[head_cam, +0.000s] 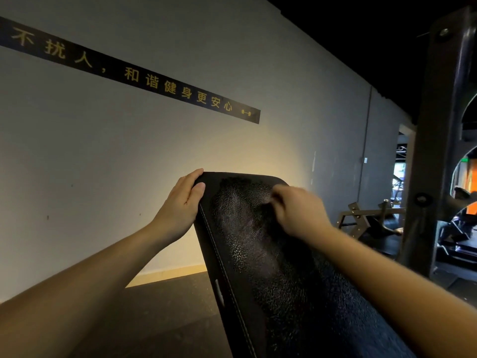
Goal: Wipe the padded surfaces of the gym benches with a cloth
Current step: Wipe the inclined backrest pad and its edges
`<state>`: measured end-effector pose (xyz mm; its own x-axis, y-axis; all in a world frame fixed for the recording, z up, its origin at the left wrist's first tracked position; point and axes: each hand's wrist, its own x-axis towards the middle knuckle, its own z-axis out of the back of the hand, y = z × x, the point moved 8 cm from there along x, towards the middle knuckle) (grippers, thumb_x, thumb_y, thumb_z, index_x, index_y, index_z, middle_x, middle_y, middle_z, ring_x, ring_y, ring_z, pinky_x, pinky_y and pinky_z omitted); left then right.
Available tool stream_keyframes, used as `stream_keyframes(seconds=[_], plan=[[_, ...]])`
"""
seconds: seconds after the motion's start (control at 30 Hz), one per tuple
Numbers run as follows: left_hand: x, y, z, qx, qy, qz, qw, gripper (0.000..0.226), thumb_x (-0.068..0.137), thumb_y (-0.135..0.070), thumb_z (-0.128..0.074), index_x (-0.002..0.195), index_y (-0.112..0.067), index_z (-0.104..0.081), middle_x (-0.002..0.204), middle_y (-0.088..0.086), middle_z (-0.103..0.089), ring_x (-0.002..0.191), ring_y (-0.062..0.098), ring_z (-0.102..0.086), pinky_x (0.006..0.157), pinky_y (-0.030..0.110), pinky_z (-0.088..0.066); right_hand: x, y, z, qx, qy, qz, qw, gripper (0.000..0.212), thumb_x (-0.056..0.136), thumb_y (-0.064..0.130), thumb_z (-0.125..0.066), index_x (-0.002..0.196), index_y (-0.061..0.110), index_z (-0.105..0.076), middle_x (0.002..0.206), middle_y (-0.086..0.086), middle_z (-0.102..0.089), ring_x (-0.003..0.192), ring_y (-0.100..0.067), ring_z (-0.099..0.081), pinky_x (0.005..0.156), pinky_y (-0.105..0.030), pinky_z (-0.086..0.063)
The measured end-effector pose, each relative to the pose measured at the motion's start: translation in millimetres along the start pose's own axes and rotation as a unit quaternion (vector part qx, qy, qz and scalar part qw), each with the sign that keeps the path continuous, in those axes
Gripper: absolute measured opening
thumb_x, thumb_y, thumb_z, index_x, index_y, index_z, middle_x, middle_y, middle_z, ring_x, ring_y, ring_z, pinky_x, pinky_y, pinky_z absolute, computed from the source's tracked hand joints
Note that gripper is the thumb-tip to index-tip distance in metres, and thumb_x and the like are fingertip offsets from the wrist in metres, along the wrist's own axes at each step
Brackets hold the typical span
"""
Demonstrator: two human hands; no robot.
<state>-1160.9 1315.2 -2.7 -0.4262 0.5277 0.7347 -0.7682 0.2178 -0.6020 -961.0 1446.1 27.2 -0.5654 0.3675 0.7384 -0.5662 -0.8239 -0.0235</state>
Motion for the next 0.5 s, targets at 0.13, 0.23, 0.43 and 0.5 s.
stream_keyframes(seconds=[0.13, 0.23, 0.43, 0.5], plan=[[-3, -3, -2, -0.011, -0.008, 0.001, 1.000, 0.046, 0.112, -0.031, -0.034, 0.157, -0.022, -0.035, 0.149, -0.007, -0.039, 0.137, 0.006, -0.034, 0.113, 0.024, -0.026, 37, -10, -10, 0.020, -0.009, -0.113, 0.993, 0.016, 0.100, 0.027, -0.051, 0.105, 0.015, -0.061, 0.109, -0.014, -0.069, 0.101, -0.037, -0.063, 0.074, -0.037, -0.044], [-3, -3, -1, 0.001, -0.001, -0.004, 1.000, 0.045, 0.112, -0.033, -0.033, 0.156, -0.022, -0.036, 0.149, -0.005, -0.040, 0.137, 0.008, -0.036, 0.111, 0.025, -0.029, 14, 83, 3, 0.093, -0.006, 0.012, 0.996, 0.018, 0.100, 0.032, -0.053, 0.108, 0.020, -0.064, 0.108, -0.007, -0.070, 0.101, -0.032, -0.064, 0.081, -0.041, -0.051], [1, 2, 2, 0.006, 0.009, -0.007, 1.000, 0.045, 0.111, -0.035, -0.034, 0.155, -0.027, -0.036, 0.147, -0.009, -0.041, 0.136, 0.006, -0.037, 0.109, 0.024, -0.031, -23, 43, 8, 0.073, -0.011, 0.010, 0.997, 0.023, 0.100, 0.040, -0.050, 0.105, 0.023, -0.064, 0.103, -0.003, -0.072, 0.098, -0.030, -0.064, 0.082, -0.042, -0.053], [1, 5, -1, 0.000, 0.007, -0.001, 1.000, 0.047, 0.111, -0.035, -0.033, 0.157, -0.027, -0.035, 0.147, -0.011, -0.039, 0.136, 0.005, -0.035, 0.110, 0.024, -0.027, 1, -24, -6, 0.033, 0.013, -0.108, 0.994, 0.022, 0.099, 0.036, -0.049, 0.104, 0.020, -0.063, 0.105, -0.008, -0.071, 0.098, -0.033, -0.064, 0.081, -0.040, -0.054]])
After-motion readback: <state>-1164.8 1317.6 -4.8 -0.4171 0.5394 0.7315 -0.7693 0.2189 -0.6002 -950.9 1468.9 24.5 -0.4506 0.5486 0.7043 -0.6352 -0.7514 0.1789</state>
